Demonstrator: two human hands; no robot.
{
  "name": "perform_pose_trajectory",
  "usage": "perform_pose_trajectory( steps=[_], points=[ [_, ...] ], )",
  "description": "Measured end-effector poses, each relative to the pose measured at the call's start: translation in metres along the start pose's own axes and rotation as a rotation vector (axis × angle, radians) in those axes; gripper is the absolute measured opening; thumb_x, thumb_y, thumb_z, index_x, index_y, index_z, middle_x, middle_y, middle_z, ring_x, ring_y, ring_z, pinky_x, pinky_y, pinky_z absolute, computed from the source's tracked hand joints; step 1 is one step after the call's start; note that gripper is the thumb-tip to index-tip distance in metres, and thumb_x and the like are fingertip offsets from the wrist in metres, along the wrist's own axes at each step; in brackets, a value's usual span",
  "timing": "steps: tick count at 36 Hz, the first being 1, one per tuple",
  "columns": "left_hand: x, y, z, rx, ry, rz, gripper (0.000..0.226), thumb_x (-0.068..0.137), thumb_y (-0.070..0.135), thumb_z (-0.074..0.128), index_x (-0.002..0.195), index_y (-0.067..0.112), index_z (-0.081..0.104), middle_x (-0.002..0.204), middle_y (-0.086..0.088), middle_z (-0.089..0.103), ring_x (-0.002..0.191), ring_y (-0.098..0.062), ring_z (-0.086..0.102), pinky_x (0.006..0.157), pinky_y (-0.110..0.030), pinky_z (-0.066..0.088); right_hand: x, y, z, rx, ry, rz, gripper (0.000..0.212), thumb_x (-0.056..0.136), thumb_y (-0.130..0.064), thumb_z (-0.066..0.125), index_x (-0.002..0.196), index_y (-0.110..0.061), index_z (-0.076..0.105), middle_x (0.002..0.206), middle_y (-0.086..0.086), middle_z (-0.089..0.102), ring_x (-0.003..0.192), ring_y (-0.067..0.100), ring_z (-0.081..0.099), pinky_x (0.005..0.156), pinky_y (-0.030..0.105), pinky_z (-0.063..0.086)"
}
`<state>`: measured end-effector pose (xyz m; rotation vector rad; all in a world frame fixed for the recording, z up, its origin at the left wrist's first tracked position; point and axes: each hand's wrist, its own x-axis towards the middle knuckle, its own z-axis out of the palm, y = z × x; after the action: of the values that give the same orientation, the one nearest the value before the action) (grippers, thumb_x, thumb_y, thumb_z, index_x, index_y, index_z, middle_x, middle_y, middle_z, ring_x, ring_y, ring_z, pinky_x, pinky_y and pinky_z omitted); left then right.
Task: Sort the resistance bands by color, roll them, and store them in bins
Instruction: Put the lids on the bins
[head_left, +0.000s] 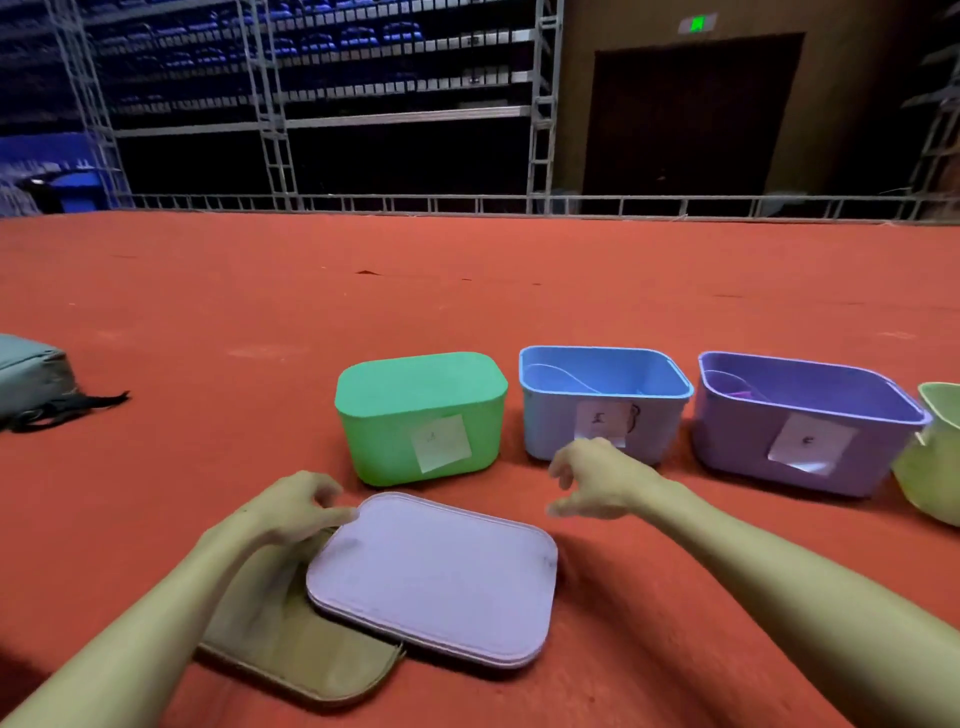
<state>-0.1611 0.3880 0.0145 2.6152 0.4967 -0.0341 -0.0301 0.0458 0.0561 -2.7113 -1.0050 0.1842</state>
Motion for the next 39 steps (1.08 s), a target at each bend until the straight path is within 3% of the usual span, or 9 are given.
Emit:
perform_pose_trajectory(
  steps=[5, 10, 17, 23, 26, 30, 34, 37, 39],
  points=[
    [-0.018, 0.002, 0.015, 0.012, -0.074, -0.005, 0.03, 0.083, 0.041, 0.068, 0.079, 0.011, 0.069, 0.068, 0.003, 0.057, 0.061, -0.012, 0.045, 0.062, -0.028, 0.039, -0.033, 0.009, 0.029, 0.062, -0.113, 0.081, 0.053, 0.074, -0.043, 0.075, 0.109, -0.003, 0.068, 0.104, 0.01, 0.071, 0.1, 0.026, 0.064, 0.087, 0.034, 0.051],
    [-0.033, 0.008, 0.021, -0.011, -0.046, -0.023, 0.028, 0.081, 0.038, 0.068, 0.081, 0.011, 0.07, 0.062, 0.007, 0.053, 0.058, -0.009, 0.043, 0.059, -0.026, 0.038, -0.048, 0.011, 0.057, 0.083, -0.14, 0.096, 0.047, 0.069, -0.049, 0.073, 0.08, -0.004, 0.068, 0.064, 0.009, 0.057, 0.061, 0.025, 0.051, 0.065, 0.037, 0.05],
    [-0.041, 0.018, 0.022, -0.167, 0.012, -0.074, 0.013, 0.079, 0.031, 0.075, 0.083, 0.019, 0.075, 0.079, 0.004, 0.07, 0.068, -0.011, 0.059, 0.064, -0.025, 0.044, -0.052, 0.007, 0.067, 0.209, -0.111, 0.156, 0.033, 0.067, -0.042, 0.074, 0.071, -0.009, 0.068, 0.058, 0.001, 0.055, 0.055, 0.015, 0.048, 0.053, 0.027, 0.039],
    [-0.044, 0.035, 0.02, -0.224, 0.031, -0.084, 0.012, 0.081, 0.029, 0.073, 0.081, 0.017, 0.074, 0.073, 0.002, 0.067, 0.057, -0.012, 0.054, 0.061, -0.025, 0.044, -0.056, 0.009, 0.061, 0.212, -0.08, 0.154, 0.043, 0.065, -0.043, 0.076, 0.056, -0.014, 0.045, 0.057, 0.002, 0.039, 0.055, 0.019, 0.035, 0.049, 0.031, 0.028],
    [-0.043, 0.041, 0.02, -0.293, 0.044, -0.084, 0.017, 0.082, 0.028, 0.073, 0.094, 0.017, 0.069, 0.091, 0.003, 0.067, 0.075, -0.014, 0.063, 0.073, -0.032, 0.055, -0.063, 0.012, 0.049, 0.227, -0.03, 0.144, 0.051, 0.066, -0.043, 0.077, 0.056, -0.015, 0.035, 0.057, -0.005, 0.029, 0.061, 0.019, 0.029, 0.048, 0.031, 0.023],
    [-0.047, 0.055, 0.017, -0.554, 0.033, -0.135, 0.034, 0.086, 0.026, 0.07, 0.115, 0.013, 0.058, 0.106, -0.01, 0.068, 0.087, -0.027, 0.067, 0.072, -0.037, 0.056, -0.069, 0.022, 0.03, 0.363, -0.003, 0.152, 0.047, 0.054, -0.051, 0.071, 0.088, -0.019, 0.063, 0.067, -0.013, 0.059, 0.064, 0.017, 0.055, 0.063, 0.034, 0.049],
    [-0.052, 0.073, 0.012, -0.695, -0.001, -0.152, 0.049, 0.087, 0.038, 0.068, 0.127, 0.012, 0.056, 0.113, -0.007, 0.068, 0.089, -0.029, 0.067, 0.071, -0.036, 0.055, -0.076, 0.031, 0.012, 0.665, 0.138, 0.166, 0.091, 0.052, -0.049, 0.075, 0.133, -0.019, 0.049, 0.104, -0.008, 0.072, 0.096, 0.015, 0.068, 0.086, 0.046, 0.055],
    [-0.06, 0.092, 0.006, -0.786, -0.038, -0.136, 0.035, 0.088, 0.041, 0.065, 0.109, 0.014, 0.067, 0.093, -0.007, 0.053, 0.079, -0.027, 0.044, 0.066, -0.033, 0.039, -0.08, 0.033, -0.003, 0.826, 0.194, 0.184, 0.062, 0.057, -0.053, 0.071, 0.11, -0.021, 0.066, 0.094, 0.004, 0.075, 0.092, 0.019, 0.07, 0.088, 0.05, 0.054],
    [-0.065, 0.109, 0.003, -0.845, -0.013, -0.13, 0.036, 0.089, 0.044, 0.063, 0.107, 0.013, 0.067, 0.093, -0.009, 0.049, 0.08, -0.028, 0.039, 0.064, -0.032, 0.033, -0.083, 0.035, -0.011, 0.878, 0.24, 0.204, 0.065, 0.062, -0.061, 0.069, 0.102, -0.009, 0.071, 0.101, 0.021, 0.069, 0.081, 0.016, 0.065, 0.087, 0.055, 0.053]
  ],
)
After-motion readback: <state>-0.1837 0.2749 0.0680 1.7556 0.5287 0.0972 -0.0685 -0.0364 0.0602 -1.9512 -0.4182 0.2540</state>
